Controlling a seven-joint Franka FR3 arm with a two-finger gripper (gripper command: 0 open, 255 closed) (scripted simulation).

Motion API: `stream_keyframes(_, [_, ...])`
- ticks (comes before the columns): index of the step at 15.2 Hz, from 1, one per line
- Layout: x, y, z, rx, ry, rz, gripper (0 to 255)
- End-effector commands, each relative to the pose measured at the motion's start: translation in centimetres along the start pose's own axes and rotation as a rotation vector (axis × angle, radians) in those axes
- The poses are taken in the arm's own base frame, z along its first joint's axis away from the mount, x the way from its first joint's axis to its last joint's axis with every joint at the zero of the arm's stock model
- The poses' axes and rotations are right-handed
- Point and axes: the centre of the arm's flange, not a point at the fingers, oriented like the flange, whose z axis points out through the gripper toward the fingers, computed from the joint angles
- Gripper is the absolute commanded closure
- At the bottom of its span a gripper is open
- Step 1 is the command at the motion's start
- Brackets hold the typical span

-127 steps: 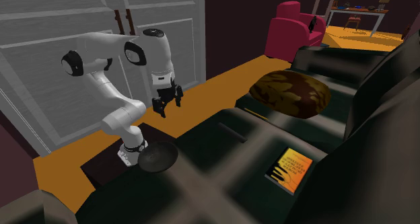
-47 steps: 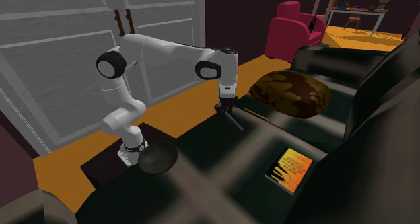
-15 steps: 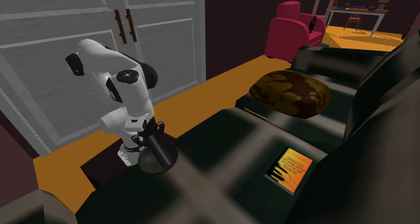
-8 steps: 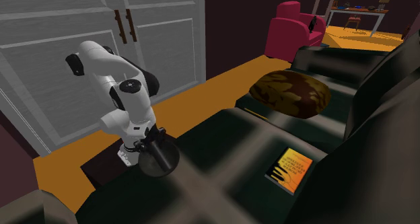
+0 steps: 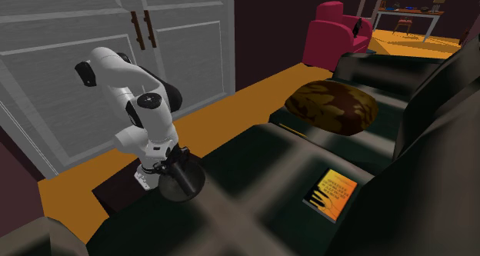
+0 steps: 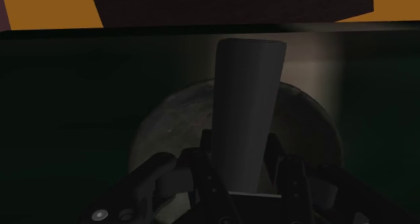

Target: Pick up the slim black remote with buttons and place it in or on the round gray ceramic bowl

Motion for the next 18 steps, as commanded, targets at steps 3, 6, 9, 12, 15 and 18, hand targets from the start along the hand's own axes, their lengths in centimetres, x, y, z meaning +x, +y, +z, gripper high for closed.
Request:
stream_keyframes(3, [0.0,0.0,0.1,-0.001,-0.001,0.001,0])
stream_keyframes(6, [0.0,0.0,0.1,-0.001,-0.001,0.001,0])
stream_keyframes(9, [0.0,0.0,-3.8,-0.001,-0.001,0.001,0])
stream_keyframes(12, [0.0,0.0,-4.9,-0.001,-0.001,0.001,0])
stream_keyframes(15, [0.0,0.0,-4.9,-0.001,-0.001,0.001,0])
stream_keyframes(18, [0.0,0.0,-4.9,-0.001,0.000,0.001,0])
